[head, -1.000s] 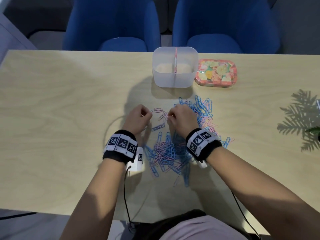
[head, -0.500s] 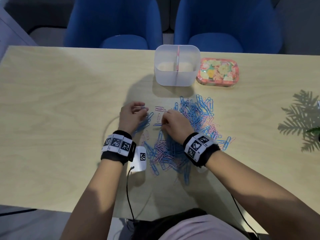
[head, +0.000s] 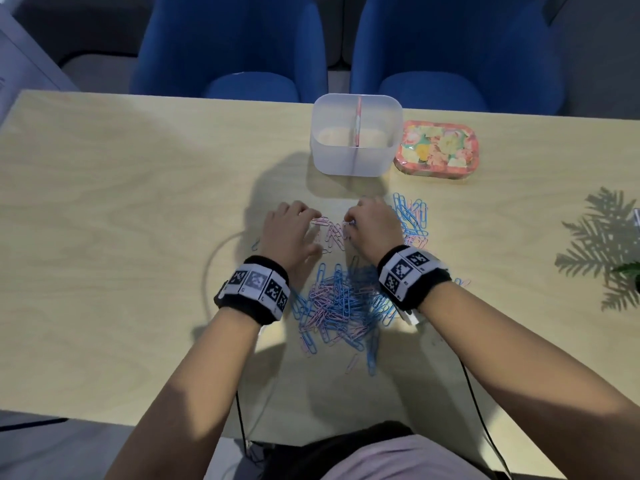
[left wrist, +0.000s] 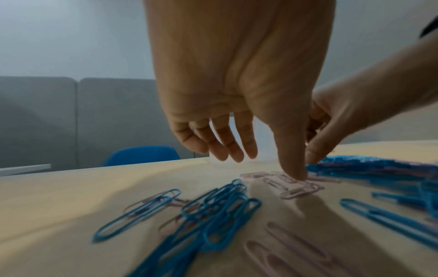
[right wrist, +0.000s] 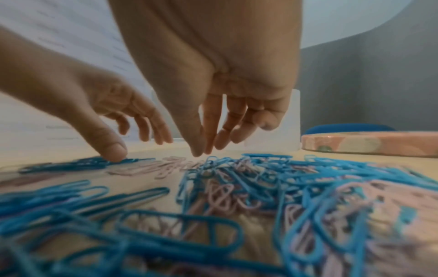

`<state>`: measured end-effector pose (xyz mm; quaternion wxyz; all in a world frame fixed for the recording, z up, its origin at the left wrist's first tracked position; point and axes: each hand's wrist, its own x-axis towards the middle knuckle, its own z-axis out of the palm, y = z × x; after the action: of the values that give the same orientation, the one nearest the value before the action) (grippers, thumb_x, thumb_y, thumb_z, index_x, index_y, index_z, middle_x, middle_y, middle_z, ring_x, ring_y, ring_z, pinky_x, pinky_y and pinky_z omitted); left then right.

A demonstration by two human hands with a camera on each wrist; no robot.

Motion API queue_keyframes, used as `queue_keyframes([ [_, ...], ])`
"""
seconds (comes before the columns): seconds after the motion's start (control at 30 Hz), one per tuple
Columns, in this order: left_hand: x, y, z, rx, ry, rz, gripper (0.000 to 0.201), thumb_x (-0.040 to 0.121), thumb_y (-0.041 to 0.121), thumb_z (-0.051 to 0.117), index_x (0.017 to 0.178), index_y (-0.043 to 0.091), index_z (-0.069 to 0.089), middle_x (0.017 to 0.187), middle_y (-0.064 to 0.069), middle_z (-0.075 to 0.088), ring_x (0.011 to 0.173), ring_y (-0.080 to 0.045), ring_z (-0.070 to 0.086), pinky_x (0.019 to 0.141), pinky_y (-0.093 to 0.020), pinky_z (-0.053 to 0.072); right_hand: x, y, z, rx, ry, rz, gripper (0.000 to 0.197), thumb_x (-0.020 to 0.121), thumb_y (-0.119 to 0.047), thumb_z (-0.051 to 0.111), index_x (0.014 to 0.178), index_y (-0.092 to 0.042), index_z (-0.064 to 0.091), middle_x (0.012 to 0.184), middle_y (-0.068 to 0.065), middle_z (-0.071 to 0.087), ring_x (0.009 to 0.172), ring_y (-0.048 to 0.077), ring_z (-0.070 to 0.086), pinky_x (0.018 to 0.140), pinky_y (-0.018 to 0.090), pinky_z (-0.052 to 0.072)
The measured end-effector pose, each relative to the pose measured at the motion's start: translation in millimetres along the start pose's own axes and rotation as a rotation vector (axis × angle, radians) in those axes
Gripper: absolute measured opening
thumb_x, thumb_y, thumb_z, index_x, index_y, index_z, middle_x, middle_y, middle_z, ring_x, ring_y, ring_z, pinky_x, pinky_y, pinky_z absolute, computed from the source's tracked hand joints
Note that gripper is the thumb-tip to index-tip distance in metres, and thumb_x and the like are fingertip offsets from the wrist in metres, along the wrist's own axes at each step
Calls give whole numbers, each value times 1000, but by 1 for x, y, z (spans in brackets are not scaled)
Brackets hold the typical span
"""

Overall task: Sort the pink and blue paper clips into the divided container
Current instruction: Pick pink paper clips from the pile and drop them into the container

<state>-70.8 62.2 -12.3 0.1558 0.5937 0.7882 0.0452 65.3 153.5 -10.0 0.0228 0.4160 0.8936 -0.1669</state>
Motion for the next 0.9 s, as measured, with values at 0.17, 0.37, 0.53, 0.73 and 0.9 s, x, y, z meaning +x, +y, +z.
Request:
queue_keyframes([
  [0.17,21,4,3,-30,-63,81,36,80,26,68,112,13,61,120,-7,56,108,-25,49,91,-33,40,-1,-9,4,-143,-28,-115,24,92,-26,50,106,-19,68,107,4,58,109,27,45,88,37,37],
  [0.37,12,-4,5,-132,-110,103,44,79,36,68,113,11,59,118,-8,54,109,-24,49,94,-34,41,-4,15,-2,-1,12,102,24,90,-12,49,98,-15,71,106,9,65,104,31,51,87,39,40],
  [0.53,12,-2,6,-106,-93,99,49,76,35,71,118,12,56,119,-7,54,109,-23,49,92,-33,41,-9,9,-3,-39,13,66,26,92,-20,47,110,-14,65,114,8,62,111,30,48,93,40,35],
  [0.73,15,6,6,-113,-94,70,24,79,21,68,100,9,65,106,-9,56,96,-26,55,80,-33,43,-13,-15,16,-111,-65,26,34,82,-44,60,98,-15,65,110,7,59,111,30,46,92,39,34],
  [0.9,14,13,8,-152,-78,48,23,83,15,63,104,8,68,103,-13,60,92,-30,59,82,-39,47,-14,-24,19,-62,-40,46,29,90,-29,50,105,-12,67,107,10,61,105,32,51,86,38,38],
])
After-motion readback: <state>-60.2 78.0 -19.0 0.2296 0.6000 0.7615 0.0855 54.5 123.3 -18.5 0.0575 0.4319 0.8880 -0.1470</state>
